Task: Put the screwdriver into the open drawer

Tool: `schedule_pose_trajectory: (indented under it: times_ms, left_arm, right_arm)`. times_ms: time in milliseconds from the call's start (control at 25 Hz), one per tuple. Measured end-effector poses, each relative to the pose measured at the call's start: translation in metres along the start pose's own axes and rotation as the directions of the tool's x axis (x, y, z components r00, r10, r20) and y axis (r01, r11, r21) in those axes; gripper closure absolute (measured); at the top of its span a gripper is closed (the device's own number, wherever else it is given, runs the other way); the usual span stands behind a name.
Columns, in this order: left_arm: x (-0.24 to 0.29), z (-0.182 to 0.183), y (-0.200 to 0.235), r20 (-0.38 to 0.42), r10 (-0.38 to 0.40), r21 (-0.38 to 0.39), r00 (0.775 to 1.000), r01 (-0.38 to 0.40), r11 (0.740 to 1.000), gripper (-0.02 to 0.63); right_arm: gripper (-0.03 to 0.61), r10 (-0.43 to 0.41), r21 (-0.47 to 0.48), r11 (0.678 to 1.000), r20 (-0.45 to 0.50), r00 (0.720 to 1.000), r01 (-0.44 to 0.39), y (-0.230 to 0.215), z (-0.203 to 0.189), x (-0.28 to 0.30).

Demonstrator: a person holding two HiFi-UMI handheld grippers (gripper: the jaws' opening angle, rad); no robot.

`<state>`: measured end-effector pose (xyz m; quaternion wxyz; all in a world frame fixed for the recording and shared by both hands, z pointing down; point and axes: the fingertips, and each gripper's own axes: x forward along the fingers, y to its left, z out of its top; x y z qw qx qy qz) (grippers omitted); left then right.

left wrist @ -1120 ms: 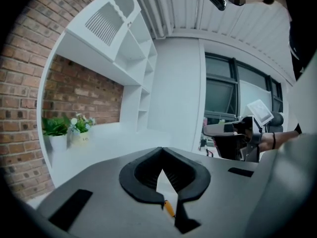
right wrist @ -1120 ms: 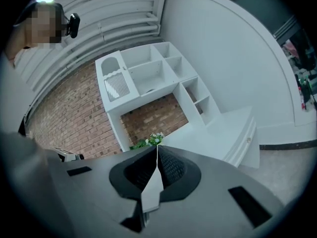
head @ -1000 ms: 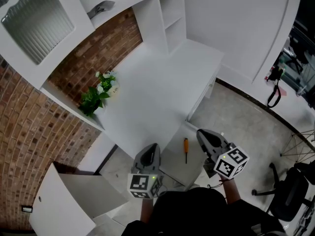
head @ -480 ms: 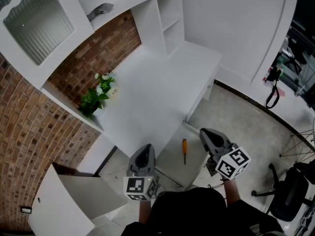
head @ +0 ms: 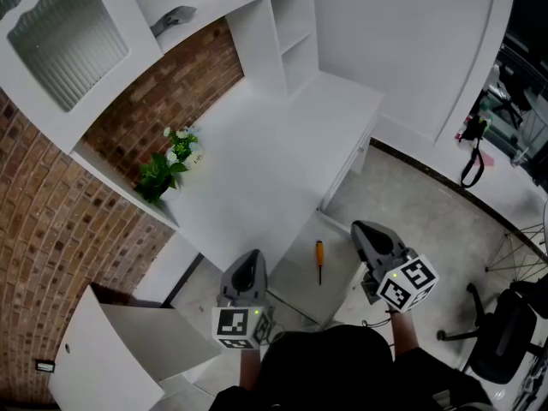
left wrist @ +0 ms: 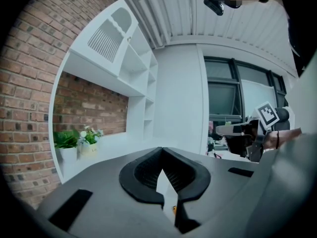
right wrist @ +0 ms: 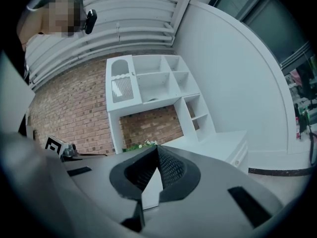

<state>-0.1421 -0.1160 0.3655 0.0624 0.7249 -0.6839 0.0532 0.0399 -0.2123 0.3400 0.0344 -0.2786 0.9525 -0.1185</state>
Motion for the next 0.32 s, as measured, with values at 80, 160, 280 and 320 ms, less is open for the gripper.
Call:
schedule_pose_trajectory:
  times_ms: [80, 160, 280, 320]
  left_arm:
    - [-0.0008, 0.0002, 0.0006, -0.003, 0.003, -0.001, 1.0, -0.003, 1.0, 0.605]
    - [-0.001, 0.0006, 0.0015, -0.003, 0.005, -0.001, 1.0, -0.005, 1.0, 0.605]
    - [-0.0006, 0.0045, 0.0006, 0.01, 0.0, 0.003, 1.0, 0.0, 1.0, 0.605]
    - [-0.0006, 0.0058, 0.0002, 0.014, -0.001, 0.003, 1.0, 0.0, 1.0, 0.605]
  right_arm:
    - [0.563, -0.002, -0.001, 1.0, 0.001, 1.0, 0.002, -0.0005, 0.001, -0.0013]
    - [0.563, -0.003, -0.003, 1.0, 0.001, 1.0, 0.003, -0.0009, 0.0016, -0.0017]
    - [0.563, -0.005, -0.006, 1.0, 0.004, 1.0, 0.005, -0.0015, 0.0032, -0.0026]
    - [0.563, -0.006, -0.007, 1.0, 0.005, 1.0, 0.006, -0.0017, 0.0038, -0.0031]
